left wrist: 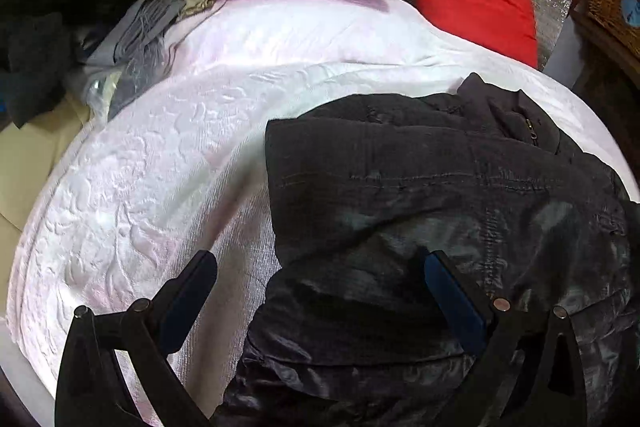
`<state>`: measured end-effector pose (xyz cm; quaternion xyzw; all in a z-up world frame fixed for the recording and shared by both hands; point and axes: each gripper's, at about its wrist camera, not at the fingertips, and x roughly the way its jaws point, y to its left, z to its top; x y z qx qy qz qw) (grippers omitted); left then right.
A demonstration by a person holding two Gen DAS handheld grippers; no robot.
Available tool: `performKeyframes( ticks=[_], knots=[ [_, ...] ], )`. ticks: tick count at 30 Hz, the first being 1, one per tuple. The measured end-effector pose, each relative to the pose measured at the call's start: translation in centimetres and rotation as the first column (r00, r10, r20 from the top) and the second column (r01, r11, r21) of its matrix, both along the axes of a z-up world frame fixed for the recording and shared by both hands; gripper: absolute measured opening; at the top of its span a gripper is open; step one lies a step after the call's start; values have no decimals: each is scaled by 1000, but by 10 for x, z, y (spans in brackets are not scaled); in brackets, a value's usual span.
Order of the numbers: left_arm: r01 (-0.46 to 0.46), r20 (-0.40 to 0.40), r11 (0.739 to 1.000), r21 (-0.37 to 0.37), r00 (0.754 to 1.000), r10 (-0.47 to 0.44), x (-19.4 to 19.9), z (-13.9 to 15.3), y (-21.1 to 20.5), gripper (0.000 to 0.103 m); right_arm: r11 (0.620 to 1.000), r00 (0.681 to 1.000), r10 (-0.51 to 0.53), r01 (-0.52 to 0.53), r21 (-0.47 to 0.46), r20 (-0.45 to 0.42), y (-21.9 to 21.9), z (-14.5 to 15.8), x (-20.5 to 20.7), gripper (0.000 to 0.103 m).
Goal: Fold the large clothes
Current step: 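Grasp the black jacket hem with the right gripper and lift it toward the collar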
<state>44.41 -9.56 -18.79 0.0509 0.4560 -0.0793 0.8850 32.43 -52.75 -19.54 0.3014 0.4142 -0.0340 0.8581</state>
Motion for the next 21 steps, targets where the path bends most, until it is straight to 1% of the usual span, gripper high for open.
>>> performKeyframes(
  ticks=[2,3,6,7,8,10,12,13,14,16,17,18,20,21],
  knots=[
    [-9,28,1000,2,1000,9,-2,5,1,103,999,999,-14,15,-51,34,4,13,-5,12],
    [-13,47,1000,2,999,13,-4,8,2,103,996,997,-36,41,-77,71,5,25,-11,11],
    [-24,115,1000,-2,993,24,-7,22,7,103,988,980,-123,136,-76,155,-7,48,-30,11],
    [-23,118,1000,-4,993,23,-7,23,7,103,984,976,-145,159,-79,165,-10,49,-33,11],
    [-10,105,1000,-2,994,10,-7,21,5,103,980,973,-164,179,-83,164,-14,48,-33,11],
    [7,65,1000,28,998,-9,-5,12,1,103,977,978,-192,199,-72,84,-26,27,-25,11],
    [23,1,997,79,1000,-24,0,-4,-7,103,980,980,-197,196,-15,-32,-37,-8,-15,11],
    [30,-19,996,87,999,-29,1,-8,-8,103,981,980,-191,192,5,-52,-39,-16,-13,14],
    [33,-27,995,90,999,-30,1,-10,-9,103,980,980,-193,195,30,-49,-41,-18,-13,15],
    [26,-8,996,83,1000,-25,-1,-5,-7,103,974,978,-206,209,86,-36,-48,-8,-19,15],
    [22,10,998,65,1000,-22,-2,0,-4,103,971,976,-214,216,103,-28,-51,-1,-24,18],
    [17,29,999,39,999,-18,-4,7,-2,103,968,975,-223,222,120,-6,-53,6,-29,33],
    [15,51,1000,5,999,-15,-7,16,3,103,957,964,-261,251,144,56,-56,18,-44,93],
    [16,57,1000,-4,998,-16,-8,19,5,103,951,955,-284,269,149,89,-56,23,-50,97]
  ],
)
